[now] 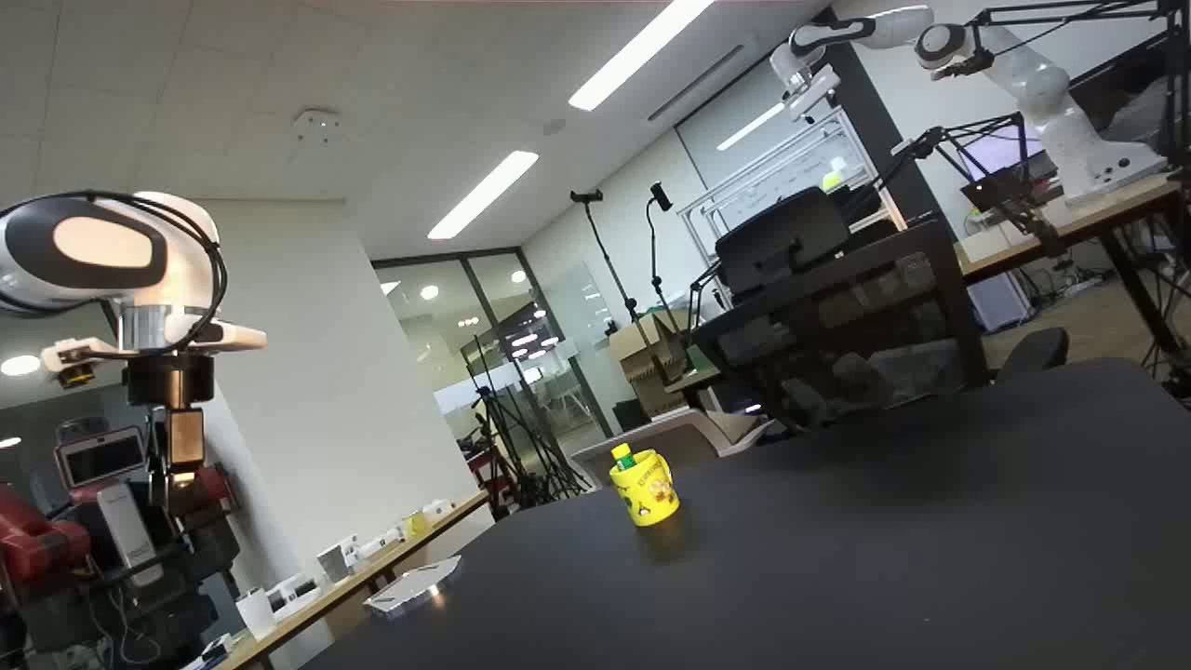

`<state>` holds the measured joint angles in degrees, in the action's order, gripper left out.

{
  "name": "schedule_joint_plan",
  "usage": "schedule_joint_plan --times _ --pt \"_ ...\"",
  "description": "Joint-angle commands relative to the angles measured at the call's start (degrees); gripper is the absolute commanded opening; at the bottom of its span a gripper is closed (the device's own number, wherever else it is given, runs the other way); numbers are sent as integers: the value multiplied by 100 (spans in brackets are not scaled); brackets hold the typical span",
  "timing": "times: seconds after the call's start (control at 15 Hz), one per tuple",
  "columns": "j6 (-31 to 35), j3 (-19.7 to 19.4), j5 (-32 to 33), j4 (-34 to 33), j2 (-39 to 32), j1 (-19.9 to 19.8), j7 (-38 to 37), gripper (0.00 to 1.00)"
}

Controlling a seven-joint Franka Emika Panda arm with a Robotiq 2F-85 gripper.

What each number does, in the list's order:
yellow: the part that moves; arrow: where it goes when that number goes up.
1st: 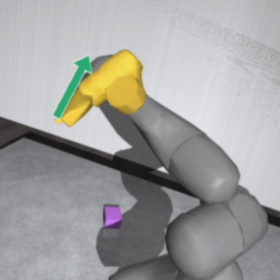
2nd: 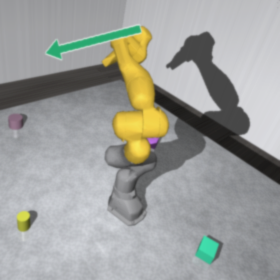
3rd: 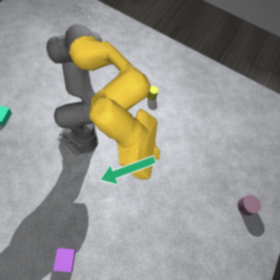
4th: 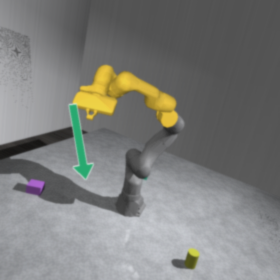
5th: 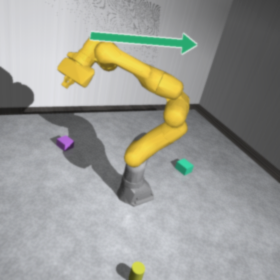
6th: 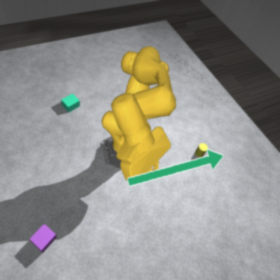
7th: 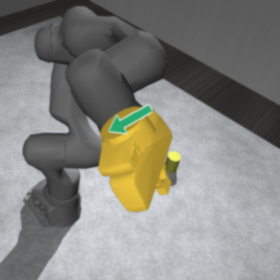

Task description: Take the bottle out of the mug and put it on the table

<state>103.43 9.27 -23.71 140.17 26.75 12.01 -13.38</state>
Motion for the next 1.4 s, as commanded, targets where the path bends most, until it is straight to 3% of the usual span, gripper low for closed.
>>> schedule_joint_plan --times 0.0,0.73,1.33 --pt "-22 68 -23 -10 4 -82 24 100" --pt "-15 68 -23 -10 4 -82 24 100" --pt "-432 -349 1760 -882 -864 -791 911 100"
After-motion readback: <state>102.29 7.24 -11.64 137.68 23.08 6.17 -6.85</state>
